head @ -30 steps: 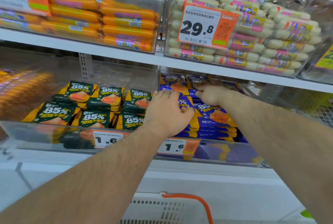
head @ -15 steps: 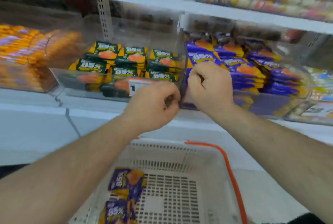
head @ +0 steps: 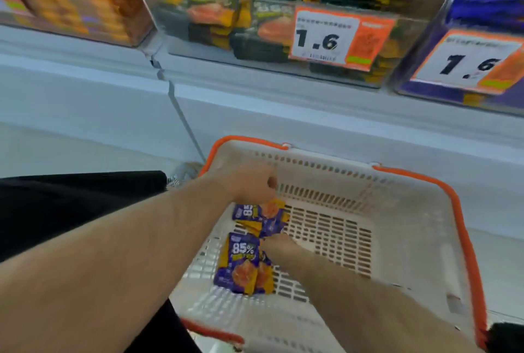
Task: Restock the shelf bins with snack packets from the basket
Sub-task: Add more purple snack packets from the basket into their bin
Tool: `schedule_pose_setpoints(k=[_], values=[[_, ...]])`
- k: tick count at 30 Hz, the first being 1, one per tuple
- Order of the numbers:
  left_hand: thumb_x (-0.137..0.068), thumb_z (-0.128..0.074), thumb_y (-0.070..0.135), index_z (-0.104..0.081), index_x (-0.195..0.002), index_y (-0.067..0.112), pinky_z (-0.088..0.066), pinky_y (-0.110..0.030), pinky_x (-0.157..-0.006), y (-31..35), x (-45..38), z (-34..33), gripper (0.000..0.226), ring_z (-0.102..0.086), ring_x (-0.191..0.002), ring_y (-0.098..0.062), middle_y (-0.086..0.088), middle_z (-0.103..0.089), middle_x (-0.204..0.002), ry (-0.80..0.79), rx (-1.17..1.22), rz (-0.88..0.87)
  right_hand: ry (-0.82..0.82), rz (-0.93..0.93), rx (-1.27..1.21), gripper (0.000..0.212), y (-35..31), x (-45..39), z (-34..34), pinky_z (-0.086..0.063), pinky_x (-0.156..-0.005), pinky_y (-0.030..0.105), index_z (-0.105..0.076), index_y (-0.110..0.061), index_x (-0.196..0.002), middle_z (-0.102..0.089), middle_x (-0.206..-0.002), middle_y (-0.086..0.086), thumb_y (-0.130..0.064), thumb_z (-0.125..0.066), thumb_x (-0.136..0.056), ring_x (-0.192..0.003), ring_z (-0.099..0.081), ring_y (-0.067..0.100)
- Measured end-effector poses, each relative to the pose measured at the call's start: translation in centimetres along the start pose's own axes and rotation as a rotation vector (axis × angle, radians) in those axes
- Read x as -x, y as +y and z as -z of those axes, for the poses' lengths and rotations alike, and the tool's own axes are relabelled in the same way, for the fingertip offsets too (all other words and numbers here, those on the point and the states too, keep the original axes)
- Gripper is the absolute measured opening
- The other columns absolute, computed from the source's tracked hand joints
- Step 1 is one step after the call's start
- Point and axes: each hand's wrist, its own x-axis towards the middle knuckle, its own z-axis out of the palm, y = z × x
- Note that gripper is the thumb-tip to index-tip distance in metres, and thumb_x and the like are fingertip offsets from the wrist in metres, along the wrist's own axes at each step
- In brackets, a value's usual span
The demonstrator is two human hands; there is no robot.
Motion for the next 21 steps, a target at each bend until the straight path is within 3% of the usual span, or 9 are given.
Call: schedule_pose_setpoints(k=[3, 7, 10, 12, 14, 15, 18, 21], values=[[-0.094, -0.051, 0.020, -0.066, -0.108, 0.017, -0.048, -0.035, -0.088, -0.4, -0.5, 0.0, 0.021, -0.060, -0.103, -0.021, -0.001, -0.065, -0.106, -0.055, 0.125, 0.036, -0.214, -0.142, -0.204, 0.004, 1.4, -0.7, -2.6, -0.055, -0.064, 0.026, -0.060, -0.016, -0.089, -0.059, -0.082, -0.001, -0.018, -0.063, -0.091, -0.066, -0.057, 0.012], [-0.093, -0.050, 0.021, -0.066, -0.109, 0.019, -0.051, -0.036, -0.088, -1.1, -0.6, 0.4, 0.024, -0.061, -0.095, -0.019, -0.003, -0.068, -0.105, -0.039, 0.167, 0.100, -0.151, -0.208, -0.423, 0.014, 0.7, -1.7, -4.9, -0.034, -0.053, 0.027, -0.050, -0.014, -0.076, -0.038, -0.064, 0.000, -0.012, -0.057, -0.087, -0.054, -0.035, 0.014], [-0.093, -0.050, 0.022, -0.067, -0.111, 0.018, -0.052, -0.036, -0.089, -1.5, -0.4, 0.4, 0.024, -0.062, -0.097, -0.018, -0.001, -0.068, -0.106, -0.031, 0.208, 0.127, -0.140, -0.297, -0.693, 0.022, 0.8, -1.9, -5.5, -0.032, -0.040, 0.022, -0.044, -0.012, -0.067, -0.040, -0.061, 0.003, 0.004, -0.053, -0.080, -0.046, -0.038, 0.015], [-0.094, -0.051, 0.022, -0.065, -0.111, 0.020, -0.050, -0.031, -0.086, -1.7, -0.2, 0.4, 0.022, -0.060, -0.096, -0.015, 0.005, -0.065, -0.103, -0.027, 0.228, 0.135, -0.124, -0.299, -0.716, 0.008, 0.6, -1.5, -5.4, -0.043, -0.047, 0.025, -0.059, -0.005, -0.078, -0.059, -0.073, 0.006, 0.002, -0.062, -0.079, -0.056, -0.054, 0.016], [-0.095, -0.050, 0.020, -0.063, -0.115, 0.022, -0.046, -0.028, -0.086, -1.7, 0.1, 0.5, 0.024, -0.056, -0.097, -0.013, 0.007, -0.061, -0.106, -0.024, 0.241, 0.139, -0.039, -0.257, -0.636, 0.020, 0.5, -1.5, -5.1, -0.051, -0.068, 0.031, -0.066, -0.007, -0.104, -0.070, -0.097, 0.008, -0.010, -0.071, -0.084, -0.086, -0.066, 0.021], [-0.095, -0.050, 0.019, -0.063, -0.117, 0.023, -0.046, -0.028, -0.088, -1.6, 0.2, 0.6, 0.026, -0.056, -0.099, -0.013, 0.006, -0.061, -0.110, -0.023, 0.240, 0.140, 0.001, -0.211, -0.583, 0.020, 0.2, -1.3, -4.8, -0.052, -0.072, 0.031, -0.066, -0.009, -0.106, -0.070, -0.101, 0.006, -0.013, -0.070, -0.087, -0.092, -0.066, 0.020], [-0.095, -0.048, 0.020, -0.063, -0.116, 0.022, -0.046, -0.029, -0.089, -0.9, 0.2, 0.9, 0.026, -0.056, -0.101, -0.014, 0.004, -0.063, -0.116, -0.033, 0.207, 0.126, 0.033, -0.075, -0.530, 0.006, -0.3, -0.4, -2.8, -0.055, -0.060, 0.023, -0.070, -0.002, -0.092, -0.069, -0.085, 0.006, -0.002, -0.065, -0.089, -0.083, -0.072, 0.019], [-0.096, -0.047, 0.021, -0.060, -0.118, 0.022, -0.044, -0.028, -0.087, 0.4, 0.2, 1.4, 0.026, -0.055, -0.102, -0.016, 0.001, -0.061, -0.124, -0.031, 0.177, 0.092, 0.136, 0.004, -0.509, 0.024, -0.9, 2.0, 1.0, -0.062, -0.071, 0.041, -0.070, 0.005, -0.073, -0.072, -0.080, 0.022, 0.009, -0.054, -0.090, -0.080, -0.072, 0.037]])
